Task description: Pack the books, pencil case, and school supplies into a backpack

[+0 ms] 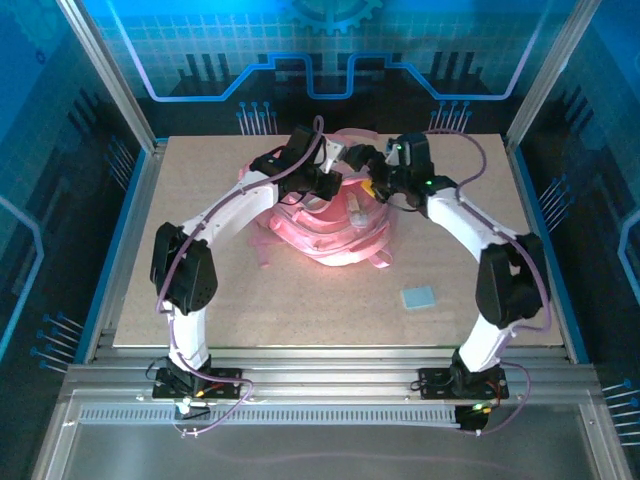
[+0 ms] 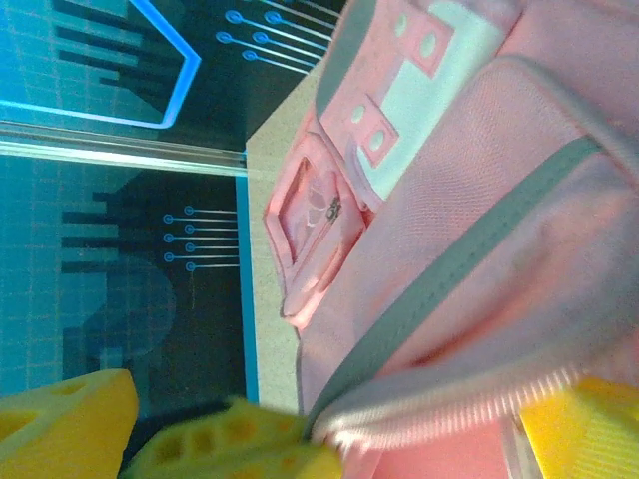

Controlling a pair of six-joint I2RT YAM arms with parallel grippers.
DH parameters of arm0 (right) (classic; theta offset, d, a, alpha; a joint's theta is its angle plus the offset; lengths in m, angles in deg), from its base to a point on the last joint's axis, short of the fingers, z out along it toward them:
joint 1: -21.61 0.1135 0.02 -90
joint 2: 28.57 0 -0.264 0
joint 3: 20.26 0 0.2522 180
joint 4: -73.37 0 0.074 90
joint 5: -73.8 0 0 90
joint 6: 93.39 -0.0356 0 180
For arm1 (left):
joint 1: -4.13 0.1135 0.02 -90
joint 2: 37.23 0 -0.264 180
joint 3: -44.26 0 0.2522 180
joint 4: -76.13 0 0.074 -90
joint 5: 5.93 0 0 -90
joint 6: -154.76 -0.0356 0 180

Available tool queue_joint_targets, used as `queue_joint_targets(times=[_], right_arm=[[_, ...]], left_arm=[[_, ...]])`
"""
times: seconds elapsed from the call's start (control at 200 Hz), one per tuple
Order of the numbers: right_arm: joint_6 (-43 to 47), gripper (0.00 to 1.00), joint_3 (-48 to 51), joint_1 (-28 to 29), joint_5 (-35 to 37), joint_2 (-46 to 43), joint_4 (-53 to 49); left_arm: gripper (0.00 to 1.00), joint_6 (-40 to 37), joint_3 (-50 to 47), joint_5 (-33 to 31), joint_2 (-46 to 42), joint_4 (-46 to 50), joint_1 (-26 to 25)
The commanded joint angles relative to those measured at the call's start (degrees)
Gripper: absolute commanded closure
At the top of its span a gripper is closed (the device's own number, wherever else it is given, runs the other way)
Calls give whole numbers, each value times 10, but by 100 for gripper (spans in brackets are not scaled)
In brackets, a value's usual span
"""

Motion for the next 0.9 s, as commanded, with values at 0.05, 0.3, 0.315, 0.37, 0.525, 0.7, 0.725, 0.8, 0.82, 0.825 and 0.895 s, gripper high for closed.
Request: queue_joint_targets(times=[0.05,0.3,0.315,0.37,0.525,0.7,0.725,0.8,0.82,0.825,0.895], right_arm=[[129,3,54,-15,-16,-81,-112],[209,31,161,-13,4,-155,-163],[209,34,167,-12,2,-156,-158],[207,42,181,-12,-6,-155,-138],[195,55,187,-8,-17,-115,-76],[164,60,154,0,-43,-46,6],[161,61,146,3,-44,-36,14],[150,62,119,15,-48,-5,27],[146,63,112,19,-51,2,33],[146,63,110,20,-52,4,34],[128,68,86,34,-59,26,56]], left_arm=[[100,8,-5,27,-51,-48,-4],[100,20,-7,43,-55,-57,-4],[100,21,-6,44,-55,-57,-4],[100,23,-4,46,-53,-57,-5],[100,20,3,47,-50,-47,-10],[100,24,-2,48,-54,-45,-16],[100,25,-2,47,-55,-46,-16],[100,29,-3,48,-58,-45,-19],[100,29,-3,49,-58,-45,-19],[100,29,-3,50,-58,-45,-19],[100,33,-4,52,-59,-45,-22]])
